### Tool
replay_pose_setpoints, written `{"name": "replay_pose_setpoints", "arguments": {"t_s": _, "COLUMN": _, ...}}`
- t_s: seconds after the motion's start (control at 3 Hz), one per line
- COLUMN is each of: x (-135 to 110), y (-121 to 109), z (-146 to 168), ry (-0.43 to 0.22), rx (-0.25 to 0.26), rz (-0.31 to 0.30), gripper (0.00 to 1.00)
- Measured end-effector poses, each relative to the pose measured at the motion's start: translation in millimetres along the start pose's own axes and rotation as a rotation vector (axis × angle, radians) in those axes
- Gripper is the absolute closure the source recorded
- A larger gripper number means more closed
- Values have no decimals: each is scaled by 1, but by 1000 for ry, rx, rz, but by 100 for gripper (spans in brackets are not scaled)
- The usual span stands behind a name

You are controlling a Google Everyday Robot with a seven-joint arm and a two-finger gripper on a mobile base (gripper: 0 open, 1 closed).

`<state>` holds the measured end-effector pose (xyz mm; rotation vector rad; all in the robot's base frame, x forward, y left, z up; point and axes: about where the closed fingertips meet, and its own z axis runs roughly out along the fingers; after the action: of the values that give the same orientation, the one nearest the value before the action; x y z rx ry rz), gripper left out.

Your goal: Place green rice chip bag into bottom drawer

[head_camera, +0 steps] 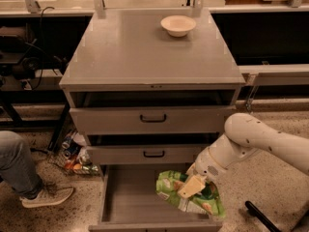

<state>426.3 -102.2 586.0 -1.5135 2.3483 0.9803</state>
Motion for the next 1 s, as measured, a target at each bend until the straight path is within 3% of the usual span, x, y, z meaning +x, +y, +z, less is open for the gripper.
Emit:
{"name": "replay_pose_setpoints", "arguments": {"t_s": 0.33, "x": 0, "y": 0, "z": 0, "ry": 0, "rx": 0, "rz": 0, "gripper": 100}}
{"name": "replay_pose_setpoints", "arguments": {"t_s": 1.0, "x": 26, "y": -19, "z": 45, "ry": -43, "rx": -32, "rz": 86, "gripper": 100}}
